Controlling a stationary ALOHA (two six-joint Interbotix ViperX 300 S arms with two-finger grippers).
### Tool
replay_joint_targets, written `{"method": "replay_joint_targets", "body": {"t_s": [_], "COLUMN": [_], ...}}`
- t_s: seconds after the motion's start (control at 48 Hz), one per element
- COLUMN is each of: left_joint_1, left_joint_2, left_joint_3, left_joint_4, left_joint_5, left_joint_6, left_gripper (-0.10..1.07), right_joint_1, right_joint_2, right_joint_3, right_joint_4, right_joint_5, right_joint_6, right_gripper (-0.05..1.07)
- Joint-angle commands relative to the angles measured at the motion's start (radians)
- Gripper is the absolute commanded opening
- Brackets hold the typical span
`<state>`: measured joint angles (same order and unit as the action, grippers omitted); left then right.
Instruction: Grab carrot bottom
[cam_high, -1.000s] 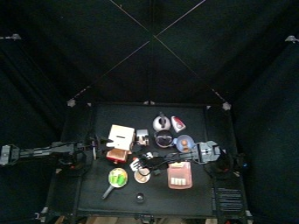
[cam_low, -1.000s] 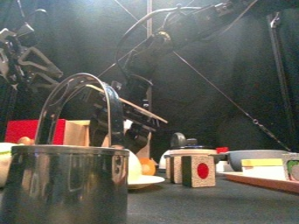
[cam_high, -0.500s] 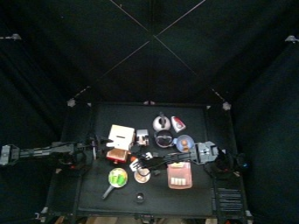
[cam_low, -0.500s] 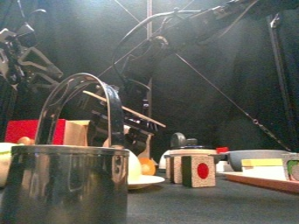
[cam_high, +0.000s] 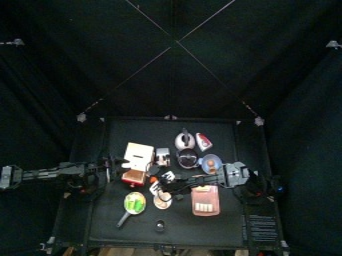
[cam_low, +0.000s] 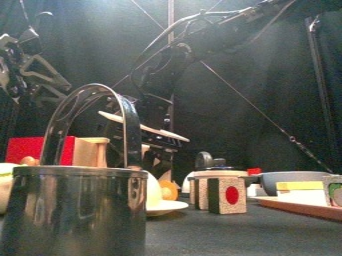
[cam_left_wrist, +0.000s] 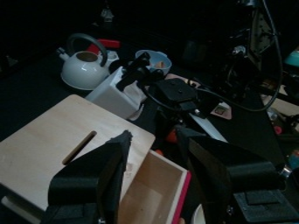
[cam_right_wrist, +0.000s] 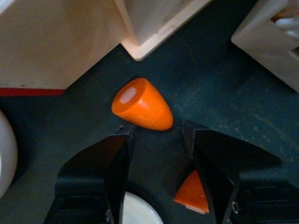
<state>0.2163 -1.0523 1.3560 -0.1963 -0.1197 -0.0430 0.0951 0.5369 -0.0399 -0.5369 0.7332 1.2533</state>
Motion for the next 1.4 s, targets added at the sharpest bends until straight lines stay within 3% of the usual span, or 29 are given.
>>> {"method": "replay_joint_targets", "body": {"t_s": [0.0, 0.312, 1.375], "left_joint_1": [0.003, 0.003, 0.018], "left_joint_2": [0.005, 0.003, 0.005], "left_joint_3": [-0.012, -0.009, -0.006], "left_joint_4": [0.002, 0.002, 0.002], "left_joint_5": [-0.005, -0.005, -0.005], "left_joint_6": [-0.002, 0.000, -0.002], "left_gripper": [0.84, 0.84, 0.84], "right_joint_1": [0.006, 0.003, -0.029], "right_joint_2": [-0.043, -0.034, 0.023], "right_joint_3": [-0.034, -0.029, -0.023], "right_joint_4": [-0.029, -0.109, -0.118], "right_joint_5": [-0.008, -0.040, -0.106], "right_joint_6": [-0.014, -0.015, -0.015], "right_gripper": [0.83, 0.83, 0.76]}}
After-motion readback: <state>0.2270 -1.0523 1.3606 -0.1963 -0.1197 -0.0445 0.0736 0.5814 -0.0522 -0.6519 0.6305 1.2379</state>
